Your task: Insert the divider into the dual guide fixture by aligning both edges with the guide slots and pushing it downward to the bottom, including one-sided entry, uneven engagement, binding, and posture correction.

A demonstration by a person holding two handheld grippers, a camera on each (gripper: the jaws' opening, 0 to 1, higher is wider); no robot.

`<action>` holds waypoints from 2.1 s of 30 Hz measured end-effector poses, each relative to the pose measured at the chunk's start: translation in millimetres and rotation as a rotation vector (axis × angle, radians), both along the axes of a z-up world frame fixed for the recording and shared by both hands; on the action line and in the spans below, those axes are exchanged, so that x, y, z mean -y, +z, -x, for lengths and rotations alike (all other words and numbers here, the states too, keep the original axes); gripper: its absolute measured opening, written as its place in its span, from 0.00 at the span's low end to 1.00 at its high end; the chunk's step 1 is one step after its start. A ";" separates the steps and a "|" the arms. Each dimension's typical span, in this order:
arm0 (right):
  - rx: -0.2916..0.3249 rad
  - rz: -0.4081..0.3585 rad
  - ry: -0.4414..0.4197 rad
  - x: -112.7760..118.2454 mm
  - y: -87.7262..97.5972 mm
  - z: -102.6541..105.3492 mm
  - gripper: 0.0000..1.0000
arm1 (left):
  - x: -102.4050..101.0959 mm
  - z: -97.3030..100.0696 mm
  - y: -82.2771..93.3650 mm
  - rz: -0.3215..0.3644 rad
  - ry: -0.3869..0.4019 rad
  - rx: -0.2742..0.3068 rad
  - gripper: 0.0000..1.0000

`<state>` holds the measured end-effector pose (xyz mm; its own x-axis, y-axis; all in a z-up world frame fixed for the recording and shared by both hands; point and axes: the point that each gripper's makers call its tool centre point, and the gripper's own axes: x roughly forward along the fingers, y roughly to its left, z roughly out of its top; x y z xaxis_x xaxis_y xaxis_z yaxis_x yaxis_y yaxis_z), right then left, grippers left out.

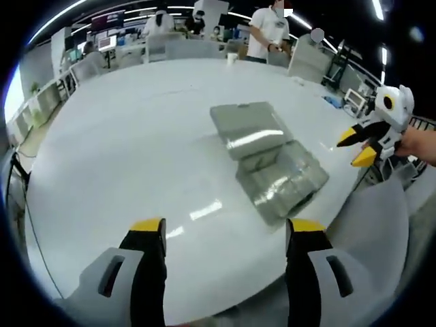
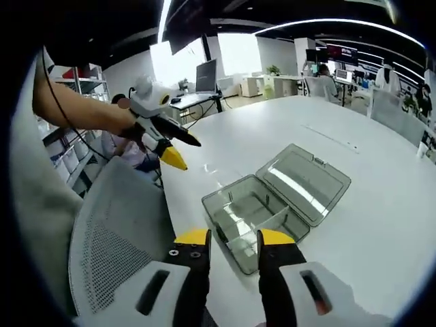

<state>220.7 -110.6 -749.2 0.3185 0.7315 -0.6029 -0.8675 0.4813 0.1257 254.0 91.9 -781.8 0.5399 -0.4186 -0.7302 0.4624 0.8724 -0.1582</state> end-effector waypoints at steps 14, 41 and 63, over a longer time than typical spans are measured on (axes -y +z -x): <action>0.058 -0.026 0.036 -2.7 6.3 11.1 0.26 | 15.5 -13.6 -30.8 -0.097 0.000 -0.078 0.56; 0.089 -0.015 0.023 7.2 2.9 10.5 0.25 | 11.5 -17.1 -72.0 -0.214 0.086 -0.192 0.42; 0.094 -0.001 0.021 10.6 4.6 12.0 0.23 | 3.1 -23.4 -83.5 -0.289 0.125 -0.209 0.43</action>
